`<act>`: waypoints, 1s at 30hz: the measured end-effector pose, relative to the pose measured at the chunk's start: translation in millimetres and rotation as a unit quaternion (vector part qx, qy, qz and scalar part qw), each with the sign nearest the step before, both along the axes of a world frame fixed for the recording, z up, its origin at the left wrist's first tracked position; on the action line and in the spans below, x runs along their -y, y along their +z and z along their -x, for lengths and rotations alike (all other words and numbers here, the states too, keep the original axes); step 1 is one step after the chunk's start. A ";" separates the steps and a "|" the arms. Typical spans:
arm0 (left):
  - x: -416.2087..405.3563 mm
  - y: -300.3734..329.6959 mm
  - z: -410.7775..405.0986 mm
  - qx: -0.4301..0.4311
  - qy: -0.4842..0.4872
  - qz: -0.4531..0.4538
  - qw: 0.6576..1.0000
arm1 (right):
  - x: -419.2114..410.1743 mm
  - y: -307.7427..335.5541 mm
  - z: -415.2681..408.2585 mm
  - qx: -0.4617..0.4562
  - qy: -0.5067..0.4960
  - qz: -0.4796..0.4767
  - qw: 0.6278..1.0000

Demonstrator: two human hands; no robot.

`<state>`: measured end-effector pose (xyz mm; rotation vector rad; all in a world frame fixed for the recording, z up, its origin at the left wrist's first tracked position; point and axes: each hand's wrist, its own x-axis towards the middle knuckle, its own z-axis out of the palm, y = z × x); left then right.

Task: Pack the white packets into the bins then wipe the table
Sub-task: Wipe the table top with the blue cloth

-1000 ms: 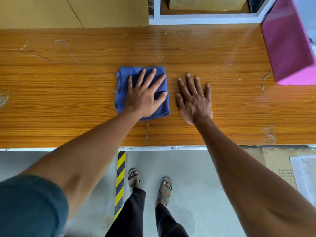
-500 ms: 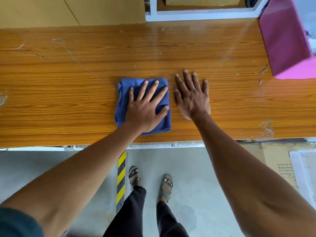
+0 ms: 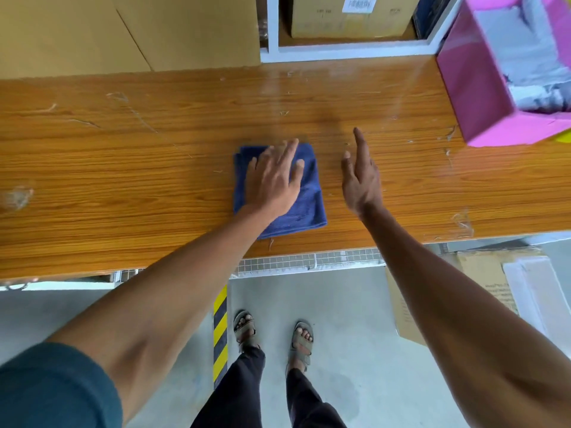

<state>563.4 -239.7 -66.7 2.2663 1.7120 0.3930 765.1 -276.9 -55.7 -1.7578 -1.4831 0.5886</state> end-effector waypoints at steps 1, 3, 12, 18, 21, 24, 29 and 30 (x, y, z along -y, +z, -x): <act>-6.0 4.9 9.1 0.022 0.035 -0.032 0.999 | -0.3 1.4 7.5 0.030 0.012 -0.017 0.999; -19.0 14.4 31.8 0.031 0.077 -0.045 0.996 | -4.3 2.5 31.3 0.091 0.057 -0.028 0.994; -44.7 -7.7 115.1 -0.069 0.068 -0.086 0.992 | -27.7 -25.4 148.4 0.268 0.149 0.064 0.950; -52.3 -30.5 120.5 -0.031 0.064 -0.079 0.994 | -24.2 -33.2 140.8 0.341 0.152 0.083 0.924; -52.4 -26.2 115.9 -0.044 0.051 -0.019 0.998 | -17.2 -30.6 121.4 0.347 0.128 0.103 0.924; -42.3 -27.7 107.7 -0.098 0.012 0.011 0.995 | -2.4 -30.6 107.4 0.354 0.104 0.110 0.923; -39.1 -30.8 103.6 -0.129 -0.012 0.015 0.991 | -6.5 -30.0 105.8 0.358 0.108 0.110 0.921; -40.3 -30.7 103.4 -0.132 -0.016 0.015 0.991 | -8.6 -30.2 105.3 0.356 0.104 0.113 0.922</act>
